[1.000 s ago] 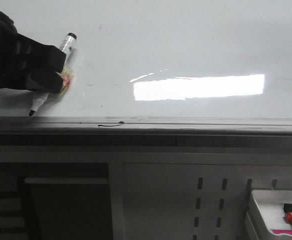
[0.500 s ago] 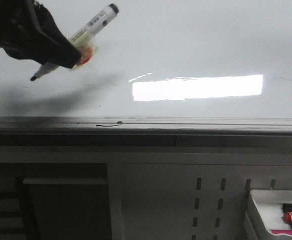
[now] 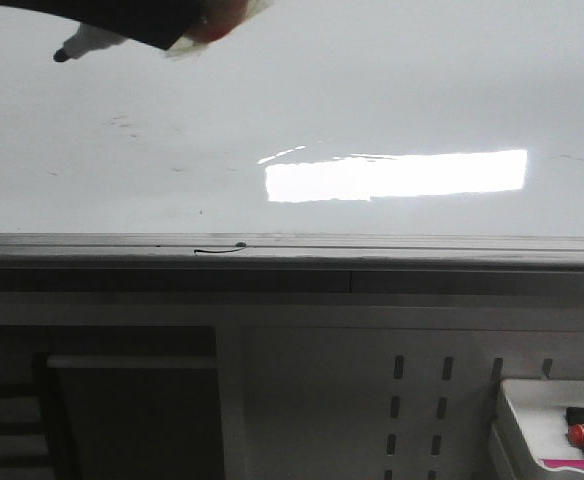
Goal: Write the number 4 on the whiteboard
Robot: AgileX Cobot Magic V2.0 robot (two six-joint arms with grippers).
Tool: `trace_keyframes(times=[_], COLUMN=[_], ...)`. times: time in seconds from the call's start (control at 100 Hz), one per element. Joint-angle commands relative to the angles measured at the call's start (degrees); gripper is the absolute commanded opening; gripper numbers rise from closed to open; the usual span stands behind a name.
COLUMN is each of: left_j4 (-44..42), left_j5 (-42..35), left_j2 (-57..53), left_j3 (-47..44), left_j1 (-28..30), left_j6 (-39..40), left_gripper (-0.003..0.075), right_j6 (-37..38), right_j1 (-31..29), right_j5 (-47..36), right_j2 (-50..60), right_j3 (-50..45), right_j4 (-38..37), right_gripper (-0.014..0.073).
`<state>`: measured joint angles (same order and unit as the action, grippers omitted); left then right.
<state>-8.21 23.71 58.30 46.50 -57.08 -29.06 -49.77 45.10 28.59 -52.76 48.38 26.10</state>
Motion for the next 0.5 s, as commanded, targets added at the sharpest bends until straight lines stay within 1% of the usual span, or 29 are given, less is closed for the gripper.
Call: trace_keyframes(times=[0.0, 0.14, 0.28, 0.37, 0.49], left_j4=[1.2, 1.6, 1.8, 2.2, 3.1], left_j5=[-2.5, -0.5, -0.3, -0.3, -0.4], left_j2=[-1.6, -2.3, -2.7, -2.7, -2.7], left_j3=[2.1, 2.1, 2.1, 2.1, 2.1], left_j1=[-2.0, -3.8, -5.4, -6.3, -6.4], left_j6=[0.0, 0.0, 0.0, 0.0, -0.1], left_gripper=[-0.0019, -0.0020, -0.0020, -0.0020, -0.0020], right_j6=[-2.3, -2.7, -2.7, -2.7, -2.7], right_j1=[1.9, 2.1, 2.1, 2.2, 4.2], right_j5=[-5.4, -6.9, -7.9, -6.7, -6.3], right_j2=[-1.0, -2.2, -2.2, -2.2, -2.2], right_j3=[1.9, 1.9, 1.9, 1.9, 1.9], right_j4=[1.2, 1.1, 1.1, 1.1, 1.1], right_gripper=[0.0427, 0.0427, 0.0421, 0.0400, 0.0358])
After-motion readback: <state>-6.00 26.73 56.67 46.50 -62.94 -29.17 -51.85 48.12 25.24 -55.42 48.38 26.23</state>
